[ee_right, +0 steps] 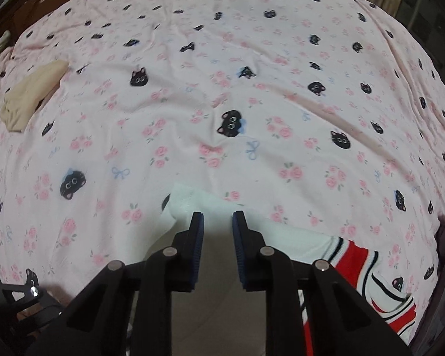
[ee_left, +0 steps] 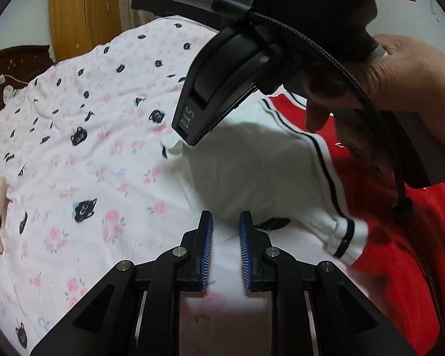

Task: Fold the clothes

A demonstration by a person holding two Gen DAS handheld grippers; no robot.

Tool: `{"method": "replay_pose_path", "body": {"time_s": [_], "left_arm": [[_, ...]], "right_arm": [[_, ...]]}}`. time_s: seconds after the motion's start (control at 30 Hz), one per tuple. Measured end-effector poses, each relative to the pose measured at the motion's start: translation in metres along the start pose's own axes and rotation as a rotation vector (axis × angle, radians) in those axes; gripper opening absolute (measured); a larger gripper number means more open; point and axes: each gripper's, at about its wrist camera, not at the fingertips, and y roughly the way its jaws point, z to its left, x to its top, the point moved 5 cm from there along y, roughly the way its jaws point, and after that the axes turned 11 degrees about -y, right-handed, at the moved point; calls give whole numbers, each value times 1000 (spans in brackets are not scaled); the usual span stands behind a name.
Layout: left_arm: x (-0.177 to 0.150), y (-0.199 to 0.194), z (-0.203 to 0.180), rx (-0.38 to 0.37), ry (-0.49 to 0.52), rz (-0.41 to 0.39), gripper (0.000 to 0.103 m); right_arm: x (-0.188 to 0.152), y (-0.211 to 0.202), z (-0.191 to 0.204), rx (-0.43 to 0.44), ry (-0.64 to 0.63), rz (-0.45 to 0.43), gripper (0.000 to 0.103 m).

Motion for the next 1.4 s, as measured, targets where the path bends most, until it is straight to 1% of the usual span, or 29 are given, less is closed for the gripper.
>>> {"method": "replay_pose_path", "body": {"time_s": [0.13, 0.27, 0.53, 0.57, 0.6, 0.63, 0.67, 0.7, 0.73, 0.8, 0.87, 0.9, 0.97, 1.03, 1.13, 1.3, 1.4], "left_arm": [[-2, 2, 5, -1, -16, 17, 17], [-4, 1, 7, 4, -13, 12, 17], [-1, -8, 12, -8, -36, -8, 17], [0, -9, 13, -10, -37, -6, 20], [1, -12, 14, -10, -43, -3, 27], [2, -15, 14, -11, -49, 1, 32], [2, -23, 13, -25, -60, -2, 42], [2, -31, 11, -40, -71, -5, 45], [1, -39, 9, -54, -81, -8, 45], [-7, -59, 0, -72, -51, -25, 49], [-13, -74, -9, -79, 17, -32, 51], [-19, -82, -17, -86, 56, -28, 53], [-31, -99, -34, -101, 134, -19, 54], [-46, -115, -51, -114, 218, -6, 54], [-68, -134, -71, -127, 298, 13, 54], [-97, -154, -90, -146, 313, 41, 54], [-107, -160, -95, -137, 298, 44, 54]], "right_arm": [[1, 9, 13, 48, -15, 24, 20], [2, 7, 28, 104, -30, 10, 19], [-11, -53, 0, 218, 128, -156, 20], [-13, -61, -3, 232, 148, -177, 20], [-17, -70, -8, 239, 164, -194, 20], [-29, -84, -14, 240, 175, -211, 20], [-44, -99, -19, 243, 183, -229, 20], [-56, -110, -23, 242, 188, -240, 21], [-69, -120, -27, 235, 195, -246, 22], [-104, -144, -35, 213, 218, -257, 28], [-146, -166, -42, 181, 257, -257, 37], [-165, -174, -45, 168, 274, -255, 38], [-205, -189, -48, 133, 311, -237, 40], [-238, -199, -46, 98, 326, -212, 41], [-277, -206, -44, 68, 335, -176, 41], [-329, -214, -32, 72, 383, -151, 41], [-353, -217, -26, 76, 418, -148, 41]]}}
